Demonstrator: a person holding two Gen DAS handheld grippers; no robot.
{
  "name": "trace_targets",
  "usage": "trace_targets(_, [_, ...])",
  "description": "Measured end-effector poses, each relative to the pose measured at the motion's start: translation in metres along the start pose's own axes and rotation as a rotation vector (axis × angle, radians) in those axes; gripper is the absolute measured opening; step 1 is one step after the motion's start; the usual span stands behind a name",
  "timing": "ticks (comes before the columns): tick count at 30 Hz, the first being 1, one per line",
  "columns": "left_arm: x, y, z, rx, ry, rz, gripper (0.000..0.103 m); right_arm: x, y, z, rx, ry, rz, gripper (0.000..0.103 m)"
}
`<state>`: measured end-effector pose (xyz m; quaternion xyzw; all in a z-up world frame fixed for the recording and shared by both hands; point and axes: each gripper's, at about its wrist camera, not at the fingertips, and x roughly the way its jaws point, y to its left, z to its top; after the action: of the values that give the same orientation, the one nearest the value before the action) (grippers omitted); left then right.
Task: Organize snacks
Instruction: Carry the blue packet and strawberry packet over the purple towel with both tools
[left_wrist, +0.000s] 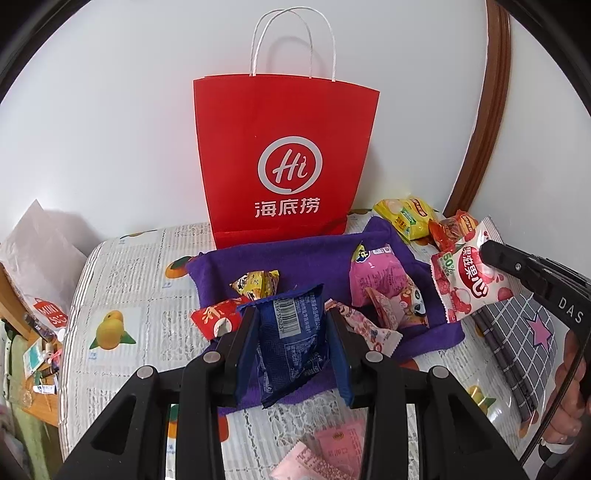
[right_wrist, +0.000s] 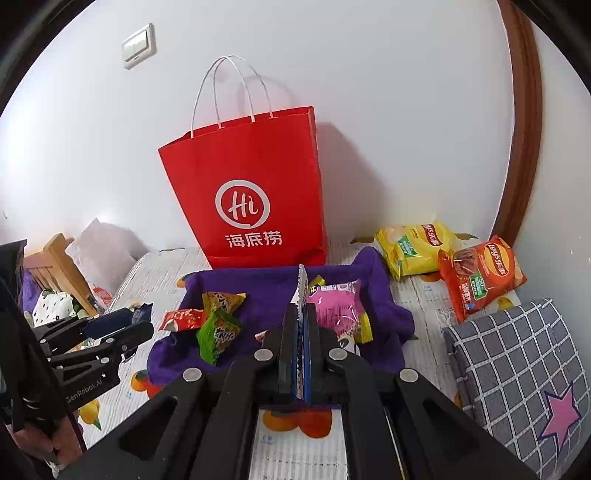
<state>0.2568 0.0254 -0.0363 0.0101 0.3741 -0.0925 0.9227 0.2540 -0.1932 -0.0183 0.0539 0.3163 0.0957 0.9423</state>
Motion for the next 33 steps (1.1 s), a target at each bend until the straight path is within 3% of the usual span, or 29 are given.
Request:
trace_targets(10, [0.02,0.009,0.007,-0.002,0.014,0.02,0.035,0.023,0.001,0.009,-0.019,-0.001,-0.006,0.003])
trace_targets(21, [0.044,0.018,0.017,-0.011,0.027,0.029,0.035,0.058,0.006,0.017,-0.011,0.025,0.044,0.003])
trace_targets(26, [0.054,0.016,0.021,-0.006,0.03,0.027,0.035,0.084,0.007,0.012,0.008,0.067,0.094,0.003])
trace_targets(33, [0.068,0.011,0.02,0.01,0.047,0.022,0.035,0.123,-0.002,-0.005,0.025,0.155,0.083,0.003])
